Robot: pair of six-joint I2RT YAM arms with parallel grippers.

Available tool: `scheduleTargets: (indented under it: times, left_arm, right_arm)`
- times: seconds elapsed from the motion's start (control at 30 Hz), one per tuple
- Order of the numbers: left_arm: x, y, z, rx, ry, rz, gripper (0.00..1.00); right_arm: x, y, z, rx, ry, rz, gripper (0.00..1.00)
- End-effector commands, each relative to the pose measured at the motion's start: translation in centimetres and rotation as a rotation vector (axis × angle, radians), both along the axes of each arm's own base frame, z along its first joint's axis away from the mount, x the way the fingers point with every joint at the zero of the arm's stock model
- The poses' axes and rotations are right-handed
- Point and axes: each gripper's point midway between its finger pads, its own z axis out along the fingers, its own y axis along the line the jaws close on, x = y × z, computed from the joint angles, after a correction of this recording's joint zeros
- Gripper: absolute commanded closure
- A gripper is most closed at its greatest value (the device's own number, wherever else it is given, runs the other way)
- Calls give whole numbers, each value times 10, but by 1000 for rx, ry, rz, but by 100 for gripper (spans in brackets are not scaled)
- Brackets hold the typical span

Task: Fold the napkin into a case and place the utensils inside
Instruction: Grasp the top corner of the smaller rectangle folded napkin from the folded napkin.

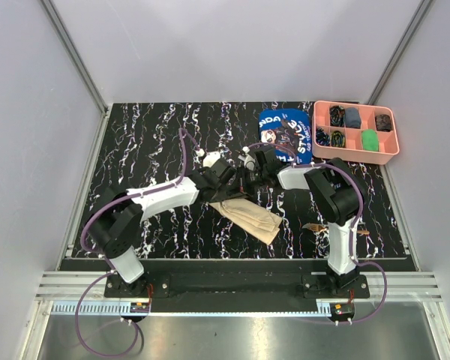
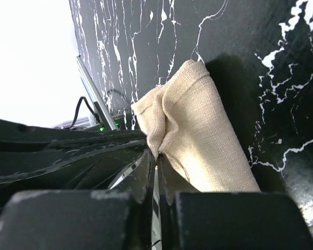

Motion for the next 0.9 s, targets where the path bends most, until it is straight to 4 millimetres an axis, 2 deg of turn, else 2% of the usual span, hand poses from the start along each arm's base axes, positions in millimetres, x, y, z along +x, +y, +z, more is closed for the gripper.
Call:
scheduleTargets:
  times: [0.0,0.13,0.17,0.27,0.33,0.43,0.5,0.53,0.6,0.63,0.87]
  left_arm:
    - [7,-12,31,-103,-86,1,100]
    - [8,-25,33,-187,-99,-11,100]
    - [7,-24,29,-189,-91,-7,100]
    - [4,-20,15,-186,-37,16,100]
    - [1,-18,7,-199,-7,30,100]
    - [-1,-12,-3,-205,25,48,100]
    - [-2,-6,-5,-198,33,60,100]
    - [-1,-4,-2,-200,24,67,100]
    - [-2,0,-2,-192,16,71,100]
    - [-3,1,-2,-190,14,71,100]
    - [-3,2,4,-192,4,72,100]
  right_arm:
    - [6,8,6,38,-21,19,100]
    - [0,26,1,38,26,45,100]
    - [-9,34,-9,23,46,70,100]
    - [-5,38,-10,28,37,86,100]
    - [0,31,-4,64,34,62,100]
    - [6,28,14,107,39,70,89]
    - [5,17,13,87,43,64,78]
    - [11,10,21,93,29,45,74]
    - [9,2,23,90,36,34,68]
    - [10,-1,29,96,10,39,67]
    - [9,-5,26,76,6,36,61]
